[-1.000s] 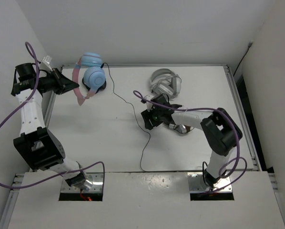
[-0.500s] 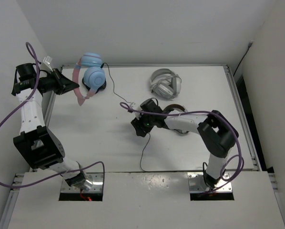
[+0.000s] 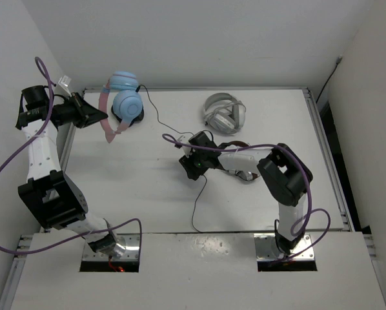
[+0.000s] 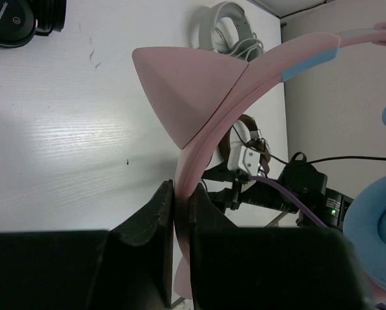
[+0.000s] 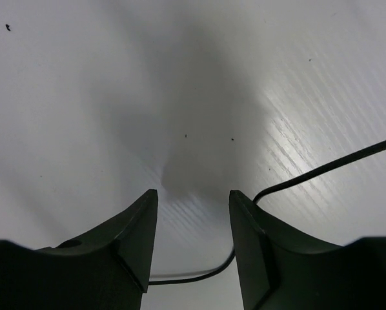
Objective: Wrap the headphones
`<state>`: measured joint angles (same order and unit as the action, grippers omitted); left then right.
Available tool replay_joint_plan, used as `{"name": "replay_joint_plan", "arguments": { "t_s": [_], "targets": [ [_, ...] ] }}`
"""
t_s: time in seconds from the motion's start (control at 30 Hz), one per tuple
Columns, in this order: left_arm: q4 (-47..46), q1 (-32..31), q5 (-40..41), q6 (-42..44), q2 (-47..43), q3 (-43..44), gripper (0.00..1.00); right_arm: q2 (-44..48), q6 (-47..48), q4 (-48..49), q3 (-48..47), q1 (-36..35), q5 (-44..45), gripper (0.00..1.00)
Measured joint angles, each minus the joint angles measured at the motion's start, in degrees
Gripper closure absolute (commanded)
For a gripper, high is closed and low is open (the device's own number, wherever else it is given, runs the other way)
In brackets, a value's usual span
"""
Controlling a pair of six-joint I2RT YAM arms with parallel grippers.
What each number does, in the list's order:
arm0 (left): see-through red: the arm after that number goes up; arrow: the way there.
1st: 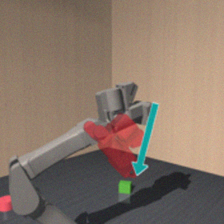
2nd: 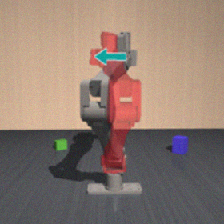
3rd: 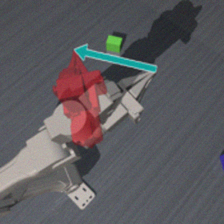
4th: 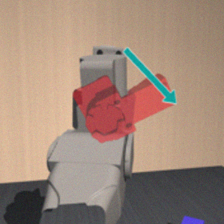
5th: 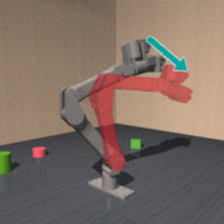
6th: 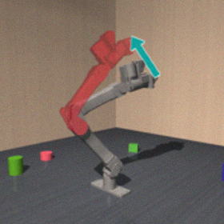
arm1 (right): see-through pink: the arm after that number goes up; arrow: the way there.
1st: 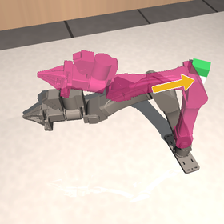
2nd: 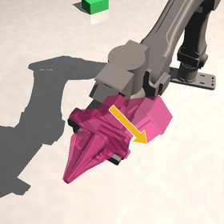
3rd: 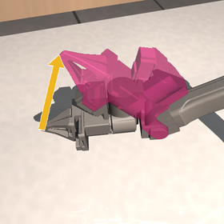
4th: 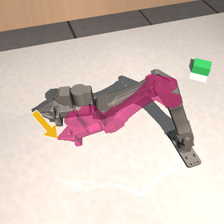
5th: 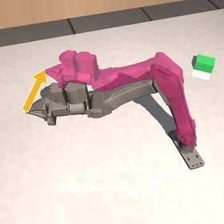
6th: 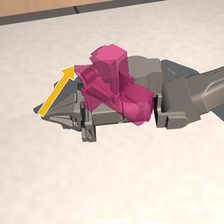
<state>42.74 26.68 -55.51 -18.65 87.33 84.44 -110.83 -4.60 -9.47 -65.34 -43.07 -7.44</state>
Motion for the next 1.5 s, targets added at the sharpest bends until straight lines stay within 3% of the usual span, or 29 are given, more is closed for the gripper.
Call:
{"name": "replay_joint_plan", "arguments": {
  "t_s": [0.5, 0.9, 1.0, 1.13, 1.33, 1.5],
  "targets": [
    [0.0, 0.0, 0.0, 0.2, 0.0, 0.0, 1.0, 10.7, 0.0, 0.2, 3.2, -0.2, -2.1, 0.51],
    [0.0, 0.0, -0.1, 0.2, 0.0, 0.0, 1.0, 0.7, 0.8, -1.4, 0.3, -0.2, 2.1, 0.51],
    [0.0, 0.0, -0.3, 0.2, 0.0, 0.0, 1.0, -1.0, 1.1, -1.4, -0.3, -0.2, 3.3, 0.58],
    [0.0, 0.0, -0.4, 0.2, 0.0, 0.0, 1.0, -1.0, 1.5, -1.3, -0.8, 0.0, 4.1, 0.99],
    [0.0, 0.0, 0.9, 0.2, 0.0, 0.0, 1.0, 1.1, 1.0, -0.9, 1.2, 0.4, 4.3, 1.0],
    [0.1, 0.0, 8.0, 0.2, 0.3, 0.0, 1.0, 14.5, 1.9, -6.1, 3.1, -0.7, 5.8, 1.0]
  ]
}}
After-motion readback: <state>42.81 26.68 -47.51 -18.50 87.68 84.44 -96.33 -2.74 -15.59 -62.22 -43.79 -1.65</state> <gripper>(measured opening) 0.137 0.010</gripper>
